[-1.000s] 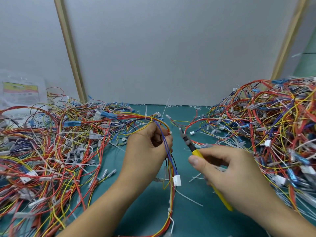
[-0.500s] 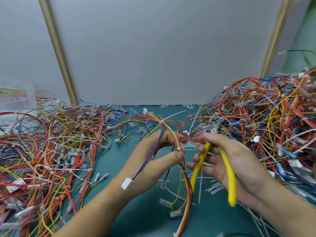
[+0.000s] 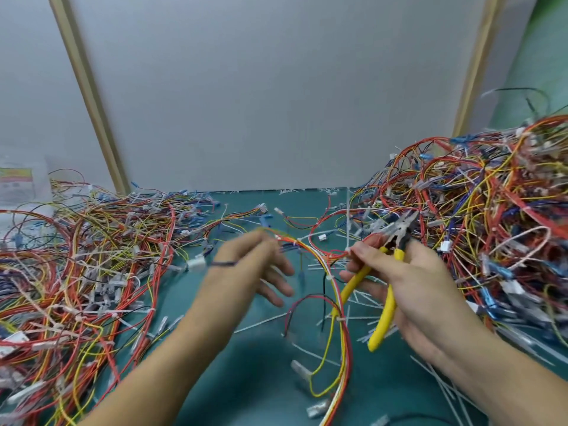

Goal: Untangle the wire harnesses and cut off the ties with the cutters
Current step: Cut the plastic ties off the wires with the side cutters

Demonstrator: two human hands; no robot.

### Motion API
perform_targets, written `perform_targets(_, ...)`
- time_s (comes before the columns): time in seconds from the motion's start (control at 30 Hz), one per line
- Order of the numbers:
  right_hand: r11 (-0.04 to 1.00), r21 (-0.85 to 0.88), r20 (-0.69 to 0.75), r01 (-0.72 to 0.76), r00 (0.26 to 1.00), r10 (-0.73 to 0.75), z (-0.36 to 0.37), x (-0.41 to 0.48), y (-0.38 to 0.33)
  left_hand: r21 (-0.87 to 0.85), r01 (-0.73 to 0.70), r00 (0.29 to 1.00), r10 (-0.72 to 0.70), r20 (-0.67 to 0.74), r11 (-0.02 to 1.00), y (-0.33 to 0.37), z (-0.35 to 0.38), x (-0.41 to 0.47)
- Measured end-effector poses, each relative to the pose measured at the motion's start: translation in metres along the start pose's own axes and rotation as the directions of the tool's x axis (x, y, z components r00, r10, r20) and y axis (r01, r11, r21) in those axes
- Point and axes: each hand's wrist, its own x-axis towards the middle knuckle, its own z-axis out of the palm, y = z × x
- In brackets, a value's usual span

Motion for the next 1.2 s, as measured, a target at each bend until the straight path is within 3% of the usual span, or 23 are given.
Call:
perform_targets(0.1, 0.998, -0.04, -0.025, 0.055, 0.998, -0.056, 0.0, 0.0, 0.002, -0.284, -0.067, 0.922, -0.05, -0.385, 0.957, -0.003, -0.023, -0.002)
perform_targets(0.17, 0.996, -0.048, -0.043, 0.071, 0.996, -0.073, -0.001, 0.001, 0.002, -0.394, -0.134, 0.858, -0.092, -0.506, 0.909, -0.001, -0.029, 0.004)
perform_targets(0.23, 0.993, -0.083, -0.028, 0.085, 0.996, -0.088, -0.002, 0.0, 0.001, -0.284, -0.242, 0.79, 0.019, -0.613, 0.928, 0.0, -0.032, 0.006)
perform_targets(0.27, 0.99, -0.109, -0.007, 0.094, 0.995, -0.096, -0.001, -0.001, 0.0, -0.11, -0.321, 0.752, 0.183, -0.633, 0.941, -0.001, -0.031, 0.003)
perform_targets(0.3, 0.985, -0.135, 0.019, 0.106, 0.994, -0.104, 0.001, -0.003, 0.0, 0.108, -0.389, 0.728, 0.377, -0.573, 0.915, -0.004, -0.028, -0.001)
perform_targets(0.37, 0.973, -0.19, 0.061, 0.132, 0.991, -0.122, 0.005, -0.006, 0.002, 0.453, -0.474, 0.742, 0.62, -0.255, 0.755, -0.008, -0.018, -0.008)
perform_targets(0.4, 0.962, -0.228, 0.078, 0.149, 0.988, -0.135, 0.007, -0.008, 0.003, 0.52, -0.504, 0.766, 0.635, -0.1, 0.69, -0.01, -0.011, -0.011)
perform_targets(0.47, 0.935, -0.294, 0.127, 0.196, 0.978, -0.165, 0.009, -0.01, 0.004, 0.475, -0.516, 0.831, 0.551, 0.074, 0.713, -0.012, 0.0, -0.015)
perform_targets(0.67, 0.871, -0.372, 0.291, 0.321, 0.931, -0.219, 0.01, -0.013, 0.003, 0.347, -0.54, 0.831, 0.551, 0.075, 0.767, -0.016, 0.0, -0.014)
perform_targets(0.8, 0.84, -0.411, 0.311, 0.355, 0.92, -0.237, 0.012, -0.012, 0.003, 0.259, -0.508, 0.856, 0.515, 0.043, 0.821, -0.016, 0.001, -0.015)
perform_targets(0.87, 0.847, -0.401, 0.298, 0.348, 0.924, -0.239, 0.01, -0.011, 0.003, 0.193, -0.451, 0.893, 0.44, 0.099, 0.872, -0.015, -0.002, -0.013)
perform_targets(1.03, 0.902, -0.305, 0.255, 0.305, 0.939, -0.231, 0.003, -0.009, 0.003, 0.359, -0.397, 0.908, 0.306, 0.285, 0.845, -0.019, -0.002, -0.011)
perform_targets(1.2, 0.926, -0.269, 0.253, 0.266, 0.947, -0.199, 0.006, -0.007, 0.006, 0.395, -0.387, 0.919, 0.312, 0.243, 0.833, -0.021, -0.003, -0.01)
